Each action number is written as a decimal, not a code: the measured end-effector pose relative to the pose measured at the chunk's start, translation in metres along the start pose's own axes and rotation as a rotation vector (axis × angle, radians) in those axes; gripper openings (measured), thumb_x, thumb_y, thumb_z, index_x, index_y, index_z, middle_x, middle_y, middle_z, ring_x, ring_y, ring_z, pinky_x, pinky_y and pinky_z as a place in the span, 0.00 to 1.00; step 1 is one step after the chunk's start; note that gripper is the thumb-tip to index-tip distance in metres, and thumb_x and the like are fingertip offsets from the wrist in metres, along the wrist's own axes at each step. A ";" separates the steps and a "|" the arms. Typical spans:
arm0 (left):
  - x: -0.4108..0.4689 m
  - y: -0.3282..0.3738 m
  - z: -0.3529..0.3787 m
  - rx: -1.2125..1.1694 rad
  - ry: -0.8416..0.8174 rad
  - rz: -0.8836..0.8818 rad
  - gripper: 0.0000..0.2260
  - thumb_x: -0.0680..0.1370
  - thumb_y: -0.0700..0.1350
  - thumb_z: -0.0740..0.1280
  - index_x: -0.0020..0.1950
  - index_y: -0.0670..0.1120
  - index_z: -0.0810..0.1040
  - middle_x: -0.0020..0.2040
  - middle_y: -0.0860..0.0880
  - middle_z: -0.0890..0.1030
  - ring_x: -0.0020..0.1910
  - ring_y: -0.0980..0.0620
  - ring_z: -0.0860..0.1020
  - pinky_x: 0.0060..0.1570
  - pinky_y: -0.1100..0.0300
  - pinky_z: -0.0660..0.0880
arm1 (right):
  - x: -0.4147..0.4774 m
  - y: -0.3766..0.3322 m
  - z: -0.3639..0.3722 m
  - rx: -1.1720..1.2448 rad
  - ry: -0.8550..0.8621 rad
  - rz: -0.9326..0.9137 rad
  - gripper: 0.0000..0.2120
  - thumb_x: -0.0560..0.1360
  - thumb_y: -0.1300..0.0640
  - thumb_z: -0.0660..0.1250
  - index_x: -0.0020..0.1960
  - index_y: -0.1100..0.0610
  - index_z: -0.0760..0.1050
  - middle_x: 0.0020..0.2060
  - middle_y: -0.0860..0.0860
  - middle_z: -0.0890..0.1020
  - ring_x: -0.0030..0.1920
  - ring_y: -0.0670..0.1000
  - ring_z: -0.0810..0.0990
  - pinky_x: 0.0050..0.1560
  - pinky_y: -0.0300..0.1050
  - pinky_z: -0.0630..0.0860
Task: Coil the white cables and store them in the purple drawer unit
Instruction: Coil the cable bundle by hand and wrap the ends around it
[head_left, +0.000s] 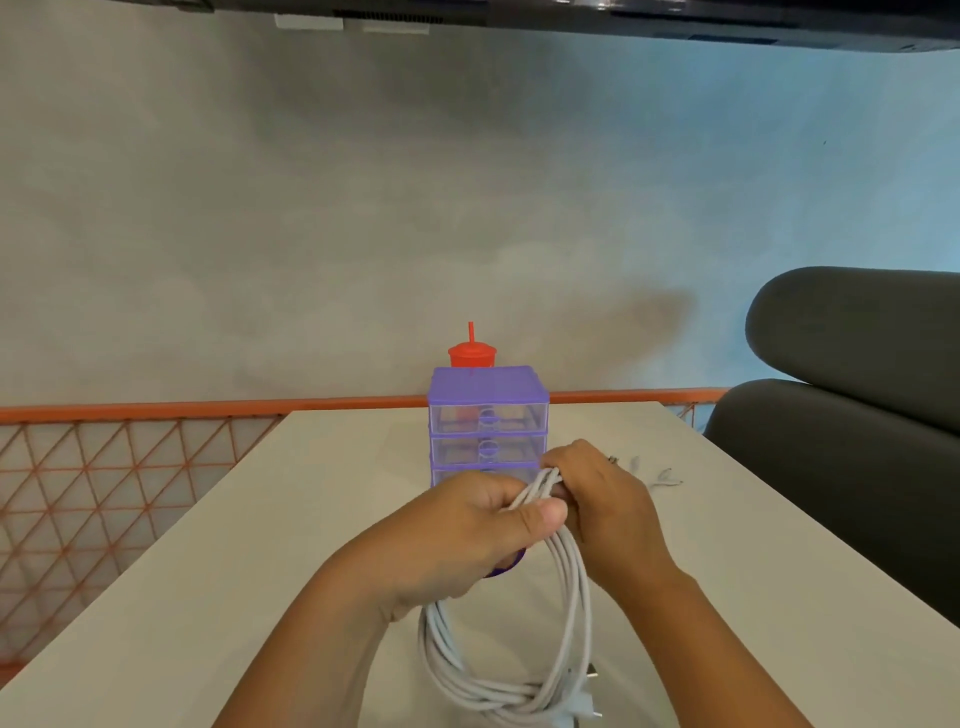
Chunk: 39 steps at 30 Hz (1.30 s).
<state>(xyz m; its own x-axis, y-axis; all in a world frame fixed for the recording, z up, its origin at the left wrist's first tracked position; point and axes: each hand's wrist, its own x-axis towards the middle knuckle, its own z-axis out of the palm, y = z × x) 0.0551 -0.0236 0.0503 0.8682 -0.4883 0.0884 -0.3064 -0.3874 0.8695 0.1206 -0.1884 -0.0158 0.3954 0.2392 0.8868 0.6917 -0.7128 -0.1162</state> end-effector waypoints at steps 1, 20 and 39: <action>0.000 0.001 0.000 0.037 0.043 0.029 0.18 0.77 0.58 0.61 0.41 0.44 0.75 0.23 0.56 0.63 0.22 0.59 0.59 0.25 0.66 0.58 | 0.000 0.003 -0.002 0.053 -0.049 0.061 0.12 0.75 0.45 0.54 0.43 0.51 0.69 0.36 0.45 0.71 0.34 0.48 0.70 0.27 0.44 0.72; -0.009 -0.004 -0.057 -0.379 0.786 0.121 0.15 0.79 0.46 0.57 0.32 0.46 0.65 0.21 0.54 0.59 0.19 0.58 0.55 0.21 0.72 0.51 | -0.031 0.068 -0.021 -0.052 -0.444 0.681 0.08 0.78 0.56 0.61 0.41 0.47 0.71 0.42 0.51 0.78 0.44 0.48 0.75 0.44 0.35 0.70; -0.006 -0.031 -0.083 -0.448 0.910 0.003 0.16 0.79 0.49 0.57 0.32 0.46 0.65 0.19 0.55 0.61 0.17 0.58 0.55 0.19 0.71 0.52 | -0.070 0.105 -0.020 -0.388 -0.299 0.971 0.07 0.78 0.64 0.57 0.53 0.59 0.71 0.47 0.52 0.67 0.41 0.48 0.71 0.46 0.43 0.73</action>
<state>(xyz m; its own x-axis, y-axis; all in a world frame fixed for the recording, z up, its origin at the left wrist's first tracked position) 0.0915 0.0562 0.0629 0.8928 0.3645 0.2645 -0.2965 0.0335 0.9545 0.1538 -0.2927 -0.0810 0.8380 -0.4253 0.3419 -0.2127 -0.8316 -0.5131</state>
